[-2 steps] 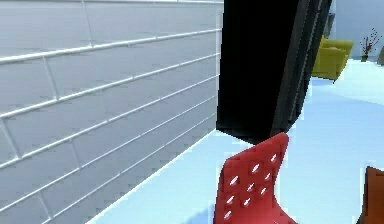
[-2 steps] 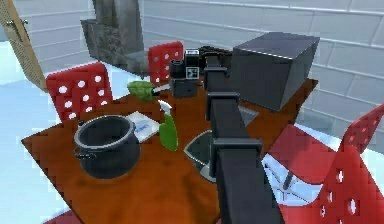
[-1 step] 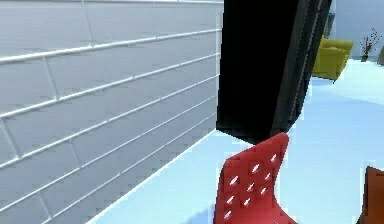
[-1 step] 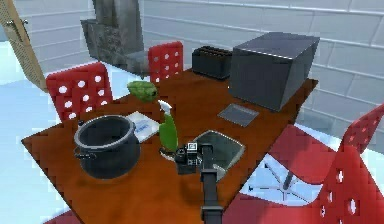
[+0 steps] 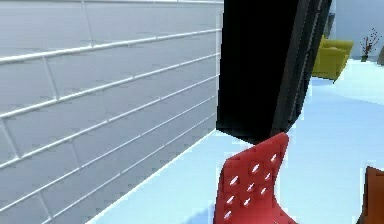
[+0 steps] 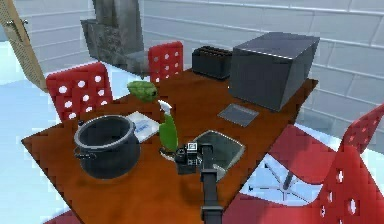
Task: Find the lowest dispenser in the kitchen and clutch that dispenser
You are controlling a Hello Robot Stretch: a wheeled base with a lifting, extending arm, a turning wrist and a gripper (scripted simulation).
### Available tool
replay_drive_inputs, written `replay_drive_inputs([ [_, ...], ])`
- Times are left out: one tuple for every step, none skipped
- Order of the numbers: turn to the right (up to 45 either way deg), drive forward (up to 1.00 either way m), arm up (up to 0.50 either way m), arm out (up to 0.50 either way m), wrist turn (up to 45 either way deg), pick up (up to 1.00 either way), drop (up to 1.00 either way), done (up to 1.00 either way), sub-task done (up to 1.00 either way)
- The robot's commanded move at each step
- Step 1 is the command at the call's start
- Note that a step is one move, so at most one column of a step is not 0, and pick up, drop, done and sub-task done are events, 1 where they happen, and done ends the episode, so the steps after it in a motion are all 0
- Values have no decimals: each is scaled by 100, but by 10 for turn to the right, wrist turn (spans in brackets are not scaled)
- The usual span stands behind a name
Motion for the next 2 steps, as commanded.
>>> replay_drive_inputs([
  [0, 0, 10, 0, 0, 0, 0, 0, 0],
  [0, 0, 0, 0, 0, 0, 0, 100, 0],
])
